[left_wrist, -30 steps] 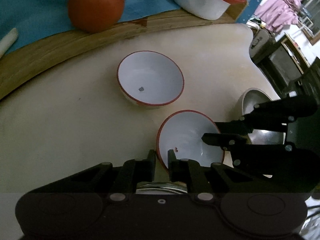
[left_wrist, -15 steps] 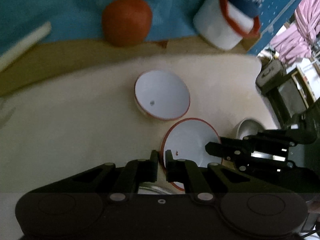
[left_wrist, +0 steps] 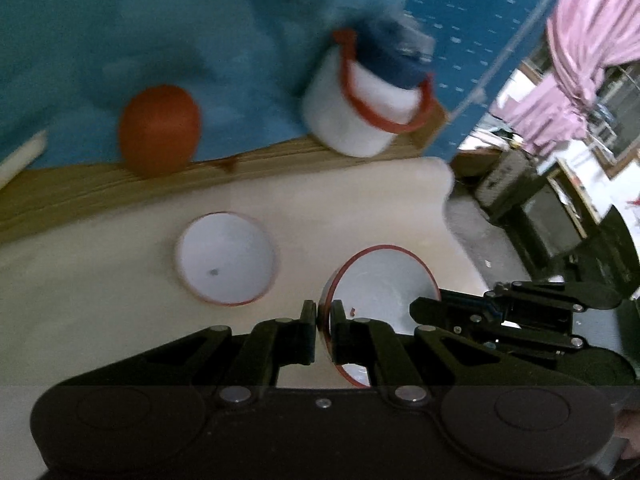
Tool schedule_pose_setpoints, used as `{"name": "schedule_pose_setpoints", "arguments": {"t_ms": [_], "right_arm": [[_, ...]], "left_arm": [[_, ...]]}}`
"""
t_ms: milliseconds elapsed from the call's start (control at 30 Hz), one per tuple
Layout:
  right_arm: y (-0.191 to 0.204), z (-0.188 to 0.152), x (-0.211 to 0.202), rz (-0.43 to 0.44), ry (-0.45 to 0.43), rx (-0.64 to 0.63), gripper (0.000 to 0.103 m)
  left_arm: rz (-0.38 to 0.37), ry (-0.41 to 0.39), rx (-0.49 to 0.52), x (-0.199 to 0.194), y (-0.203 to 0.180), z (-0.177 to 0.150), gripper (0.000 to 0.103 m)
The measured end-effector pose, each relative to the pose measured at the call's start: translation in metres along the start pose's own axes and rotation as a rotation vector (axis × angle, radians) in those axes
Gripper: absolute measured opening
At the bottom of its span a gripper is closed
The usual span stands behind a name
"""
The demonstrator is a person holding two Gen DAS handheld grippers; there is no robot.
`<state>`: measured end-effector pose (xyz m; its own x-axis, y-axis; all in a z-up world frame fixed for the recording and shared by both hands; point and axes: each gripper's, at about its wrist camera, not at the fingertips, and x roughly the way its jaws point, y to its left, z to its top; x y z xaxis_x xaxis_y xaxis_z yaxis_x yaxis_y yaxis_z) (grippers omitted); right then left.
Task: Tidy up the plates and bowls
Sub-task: 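Lift the white bowl with both grippers and carry it into the steel bowl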
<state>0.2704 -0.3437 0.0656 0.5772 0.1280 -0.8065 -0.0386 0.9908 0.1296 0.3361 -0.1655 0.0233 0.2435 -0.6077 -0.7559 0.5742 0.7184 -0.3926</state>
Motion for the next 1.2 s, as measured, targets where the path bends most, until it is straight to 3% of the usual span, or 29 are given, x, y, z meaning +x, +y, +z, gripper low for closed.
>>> {"name": "schedule_pose_setpoints", "arguments": {"t_ms": [200,367,700,1200], "right_arm": [[-0.038,-0.024,-0.020,-0.055,0.015,0.069,0.008],[-0.059,-0.045,-0.021,-0.065,0.056,0.113,0.008],[-0.070,-0.059,-0.002,-0.010,0.127,0.103,0.008],[-0.083,-0.055,0.015,0.025,0.171,0.096,0.008]], "left_arm": [[-0.061,0.063,0.070,0.026,-0.039,-0.003,0.006],[-0.063,0.129,0.101,0.049,-0.059,-0.011,0.006],[-0.006,0.209,0.081,0.076,-0.059,-0.022,0.005],[0.050,0.227,0.051,0.096,-0.058,-0.019,0.005]]}}
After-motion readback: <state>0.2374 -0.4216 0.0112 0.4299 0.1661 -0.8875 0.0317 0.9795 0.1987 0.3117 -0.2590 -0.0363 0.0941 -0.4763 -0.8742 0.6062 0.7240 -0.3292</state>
